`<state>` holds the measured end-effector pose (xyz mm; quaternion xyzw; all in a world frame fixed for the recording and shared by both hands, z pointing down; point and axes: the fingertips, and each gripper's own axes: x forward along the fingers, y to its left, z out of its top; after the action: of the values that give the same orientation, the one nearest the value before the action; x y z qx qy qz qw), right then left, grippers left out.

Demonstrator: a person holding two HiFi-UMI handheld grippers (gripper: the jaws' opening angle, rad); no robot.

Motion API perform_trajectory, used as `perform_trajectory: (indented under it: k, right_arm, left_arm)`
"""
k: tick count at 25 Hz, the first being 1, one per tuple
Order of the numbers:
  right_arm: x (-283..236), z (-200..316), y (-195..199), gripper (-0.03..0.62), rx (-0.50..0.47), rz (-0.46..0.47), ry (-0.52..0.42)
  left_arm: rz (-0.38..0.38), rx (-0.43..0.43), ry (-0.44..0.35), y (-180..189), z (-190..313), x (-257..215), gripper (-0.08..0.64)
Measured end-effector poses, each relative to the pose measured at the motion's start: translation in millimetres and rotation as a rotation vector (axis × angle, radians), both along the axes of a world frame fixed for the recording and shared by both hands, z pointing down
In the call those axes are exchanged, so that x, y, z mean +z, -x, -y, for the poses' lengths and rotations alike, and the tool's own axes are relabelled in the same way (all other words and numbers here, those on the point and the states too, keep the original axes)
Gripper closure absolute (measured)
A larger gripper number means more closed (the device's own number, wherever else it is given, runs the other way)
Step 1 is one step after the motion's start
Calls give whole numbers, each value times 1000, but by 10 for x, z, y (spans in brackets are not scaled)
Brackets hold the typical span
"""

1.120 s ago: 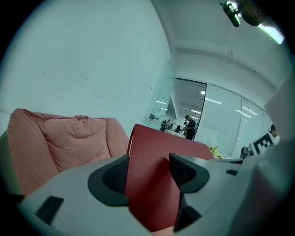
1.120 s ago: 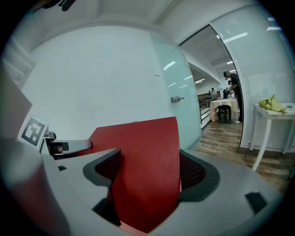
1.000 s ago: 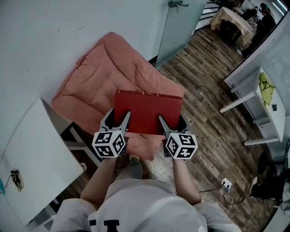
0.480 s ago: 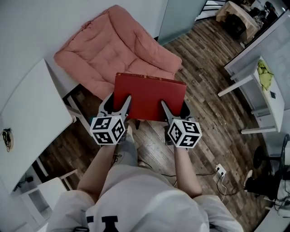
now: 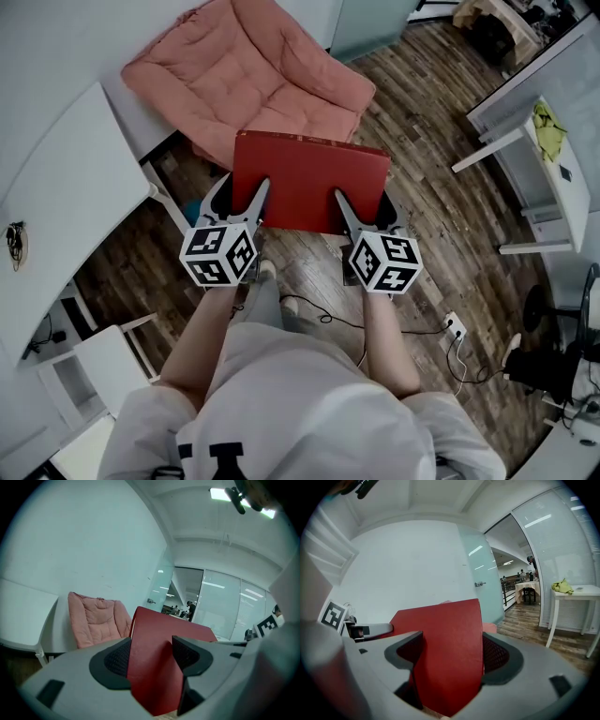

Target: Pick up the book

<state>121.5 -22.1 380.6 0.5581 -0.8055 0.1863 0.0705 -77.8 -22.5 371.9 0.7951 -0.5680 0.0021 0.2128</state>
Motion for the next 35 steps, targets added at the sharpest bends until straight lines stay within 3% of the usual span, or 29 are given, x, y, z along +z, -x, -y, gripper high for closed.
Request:
perform_trajectory:
  k: [19,27,35]
  right_arm:
    - [-89,-553,127,221,-39,22,-31]
    - [-123,-977,241,221,10,16,-43]
    - [-39,-1714,407,221,75,16,-37]
  left_arm:
    - [15,-49,-39,126,-654,-130,296]
    - [3,6,-53,244,-973,-158,296]
    - [7,67,-48,406,-1588,-80,296]
